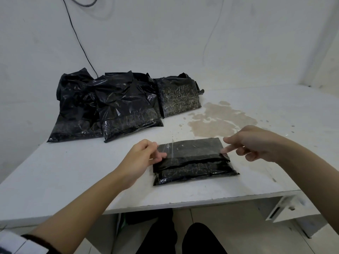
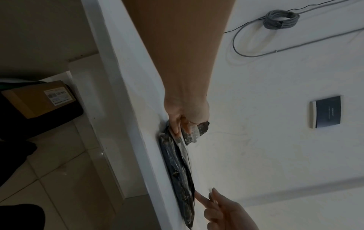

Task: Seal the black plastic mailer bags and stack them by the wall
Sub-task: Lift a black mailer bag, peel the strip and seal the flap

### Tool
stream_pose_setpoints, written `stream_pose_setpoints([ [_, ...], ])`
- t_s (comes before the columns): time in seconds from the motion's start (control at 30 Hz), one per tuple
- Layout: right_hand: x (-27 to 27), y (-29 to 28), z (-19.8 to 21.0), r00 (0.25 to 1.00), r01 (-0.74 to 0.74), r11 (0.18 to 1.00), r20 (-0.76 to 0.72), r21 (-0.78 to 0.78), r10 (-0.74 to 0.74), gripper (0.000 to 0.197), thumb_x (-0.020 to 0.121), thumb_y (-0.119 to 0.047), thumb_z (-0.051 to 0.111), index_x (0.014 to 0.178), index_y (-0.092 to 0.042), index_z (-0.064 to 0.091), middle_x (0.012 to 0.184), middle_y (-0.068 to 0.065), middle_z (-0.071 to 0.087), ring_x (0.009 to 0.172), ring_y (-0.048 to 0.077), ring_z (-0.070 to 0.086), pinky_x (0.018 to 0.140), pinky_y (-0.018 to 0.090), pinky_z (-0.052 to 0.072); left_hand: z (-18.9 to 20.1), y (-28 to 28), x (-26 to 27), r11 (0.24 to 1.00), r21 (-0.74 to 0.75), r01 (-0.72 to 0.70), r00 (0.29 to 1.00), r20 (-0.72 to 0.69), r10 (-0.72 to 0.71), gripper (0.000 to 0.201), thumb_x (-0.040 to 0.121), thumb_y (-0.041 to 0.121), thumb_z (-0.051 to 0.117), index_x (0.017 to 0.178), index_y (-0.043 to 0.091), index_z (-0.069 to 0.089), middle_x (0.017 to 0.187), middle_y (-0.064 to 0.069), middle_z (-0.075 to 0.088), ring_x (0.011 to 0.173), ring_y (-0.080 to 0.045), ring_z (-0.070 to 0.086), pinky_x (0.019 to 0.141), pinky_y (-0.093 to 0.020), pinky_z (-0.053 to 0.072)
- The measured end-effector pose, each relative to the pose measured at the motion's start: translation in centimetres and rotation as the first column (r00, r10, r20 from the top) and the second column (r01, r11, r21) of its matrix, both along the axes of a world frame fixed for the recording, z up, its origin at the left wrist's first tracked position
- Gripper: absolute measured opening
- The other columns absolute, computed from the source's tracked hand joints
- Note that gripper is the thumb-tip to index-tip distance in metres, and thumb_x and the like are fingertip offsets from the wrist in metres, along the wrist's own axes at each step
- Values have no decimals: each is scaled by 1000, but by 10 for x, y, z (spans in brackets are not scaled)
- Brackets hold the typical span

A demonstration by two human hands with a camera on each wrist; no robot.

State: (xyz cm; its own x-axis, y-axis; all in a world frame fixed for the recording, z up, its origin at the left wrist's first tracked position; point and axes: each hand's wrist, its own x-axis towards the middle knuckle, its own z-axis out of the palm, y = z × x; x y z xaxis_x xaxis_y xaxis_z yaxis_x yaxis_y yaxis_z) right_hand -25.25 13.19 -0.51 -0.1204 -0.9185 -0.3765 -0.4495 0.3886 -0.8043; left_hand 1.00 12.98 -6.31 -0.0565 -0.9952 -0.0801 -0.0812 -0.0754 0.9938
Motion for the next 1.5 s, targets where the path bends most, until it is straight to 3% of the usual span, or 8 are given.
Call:
stream_pose_setpoints([
  [0.27, -5, 4, -14, 999, -14, 998, -35, -62, 11, 14, 89, -10, 65, 84, 3, 70, 97, 14, 72, 57, 13, 37, 47, 22, 27, -5, 14, 6, 992, -127, 13, 958, 285, 23, 12, 94, 15, 57, 83, 11, 59, 66, 0, 68, 92, -29, 67, 91, -41, 49],
  [0.43, -5, 5, -24, 995, -24, 994, -96, -107, 14, 20, 88, -15, 67, 75, -2, 73, 76, 7, 59, 59, 14, 39, 43, 20, 31, -11, 19, 0, 971, -237, -12, 880, 458, 123, 14, 94, 21, 59, 80, 16, 57, 62, 7, 67, 54, 3, 54, 54, -10, 38],
  [0.67, 0, 8, -30, 995, 0, 987, -100, -158, -16, 22, 88, -14, 67, 67, -7, 66, 68, 9, 47, 60, 17, 36, 48, 24, 30, -14, 21, -4, 961, -275, -28, 847, 503, 169, 16, 94, 15, 57, 78, 15, 55, 65, 2, 65, 52, 6, 54, 52, -8, 38],
  [1.0, 6, 9, -61, 970, 46, 932, -207, -359, -128, 21, 84, -24, 72, 85, -8, 60, 74, 4, 64, 67, 18, 60, 55, 26, 41, -25, 25, -10, 949, -310, -48, 721, 647, 248, 14, 96, 16, 52, 82, 14, 50, 70, -3, 62, 63, -14, 55, 58, -18, 42],
  [1.13, 15, 23, -69, 775, -120, 847, -582, -518, -246, 38, 87, -36, 65, 108, -12, 44, 103, 1, 41, 75, 24, 51, 57, 28, 31, -27, 30, -18, 920, -391, -16, 483, 803, 349, 11, 99, 27, 41, 95, 17, 43, 86, 4, 61, 80, -17, 54, 75, -32, 35],
  [1.3, 26, 29, -76, 569, -292, 773, -752, -564, -334, 20, 77, -19, 78, 79, -4, 64, 84, 15, 55, 73, 34, 49, 53, 30, 31, -30, 32, -19, 891, -451, -52, 294, 846, 445, 36, 91, 29, 57, 115, 6, 44, 104, -6, 53, 96, -26, 52, 71, -36, 27],
  [1.4, 32, 31, -79, 514, -348, 799, -812, -491, -276, 32, 63, -4, 86, 48, -3, 58, 49, 11, 53, 60, 35, 51, 49, 30, 27, -39, 32, -12, 801, -591, 95, 229, 796, 560, 44, 54, 4, 84, 90, 9, 58, 83, -6, 54, 80, -23, 42, 64, -35, 25],
  [1.5, 36, 32, -72, 459, -356, 852, -866, -384, -198, 28, 81, -5, 73, 57, -5, 59, 56, 9, 56, 71, 34, 52, 54, 33, 28, -43, 29, -9, 774, -595, 216, 267, 798, 540, 43, 46, -11, 81, 72, 17, 61, 72, 4, 56, 76, -17, 40, 65, -30, 13],
])
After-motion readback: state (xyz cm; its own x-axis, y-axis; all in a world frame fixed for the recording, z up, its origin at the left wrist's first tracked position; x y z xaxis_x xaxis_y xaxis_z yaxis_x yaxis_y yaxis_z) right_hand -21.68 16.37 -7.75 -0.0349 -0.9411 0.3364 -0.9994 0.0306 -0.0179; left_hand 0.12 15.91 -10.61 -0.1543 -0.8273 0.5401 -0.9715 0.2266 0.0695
